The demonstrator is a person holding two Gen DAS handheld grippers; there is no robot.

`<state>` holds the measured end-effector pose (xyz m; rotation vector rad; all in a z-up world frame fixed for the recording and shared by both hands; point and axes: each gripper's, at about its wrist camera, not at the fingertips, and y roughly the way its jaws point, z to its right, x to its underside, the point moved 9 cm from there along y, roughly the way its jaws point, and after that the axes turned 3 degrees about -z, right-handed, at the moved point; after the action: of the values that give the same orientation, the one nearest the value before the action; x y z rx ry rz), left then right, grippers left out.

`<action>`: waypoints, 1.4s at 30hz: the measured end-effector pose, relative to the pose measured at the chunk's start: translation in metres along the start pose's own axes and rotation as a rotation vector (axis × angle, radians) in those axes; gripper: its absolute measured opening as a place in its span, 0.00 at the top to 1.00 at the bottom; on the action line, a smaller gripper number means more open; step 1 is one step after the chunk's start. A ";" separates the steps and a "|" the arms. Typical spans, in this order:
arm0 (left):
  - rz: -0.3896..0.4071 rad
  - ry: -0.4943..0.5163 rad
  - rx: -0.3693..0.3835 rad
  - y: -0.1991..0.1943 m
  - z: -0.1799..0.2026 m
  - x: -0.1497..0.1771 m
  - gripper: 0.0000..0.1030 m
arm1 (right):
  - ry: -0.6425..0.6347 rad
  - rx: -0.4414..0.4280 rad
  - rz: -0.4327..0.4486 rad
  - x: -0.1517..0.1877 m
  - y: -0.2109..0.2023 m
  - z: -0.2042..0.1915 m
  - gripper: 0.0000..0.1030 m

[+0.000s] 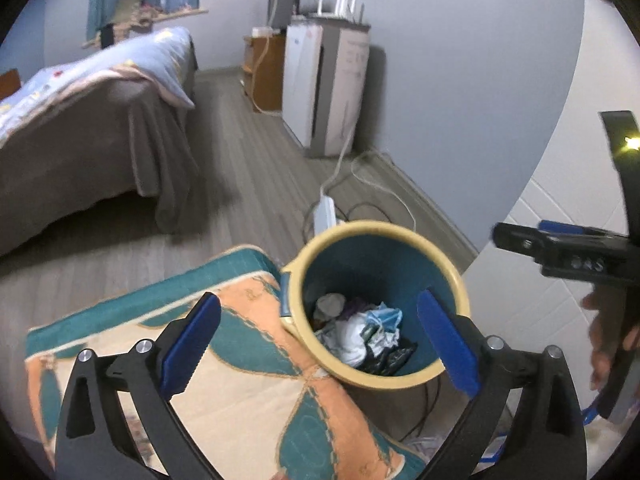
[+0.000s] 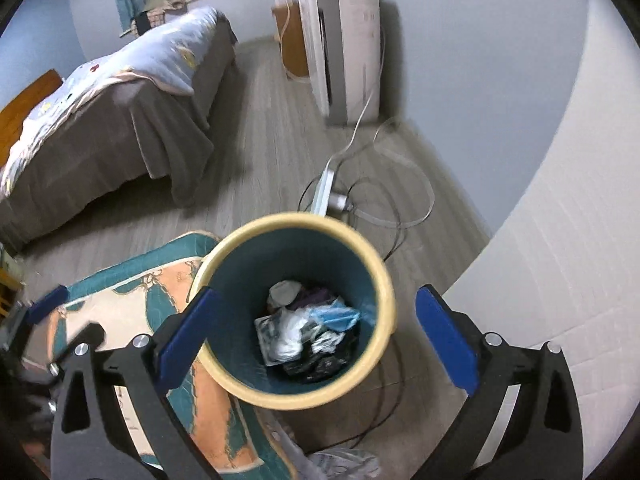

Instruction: Collect trash

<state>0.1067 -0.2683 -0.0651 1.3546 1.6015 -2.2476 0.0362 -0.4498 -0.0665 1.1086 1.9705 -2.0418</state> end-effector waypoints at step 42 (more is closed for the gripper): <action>0.163 0.094 -0.107 -0.104 0.011 0.019 0.05 | -0.023 0.143 0.223 0.062 -0.111 -0.016 0.06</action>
<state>0.0354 -0.2220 -0.0013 1.5223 1.5516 -2.0053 -0.0616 -0.3918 -0.0069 1.2620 1.6275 -2.0913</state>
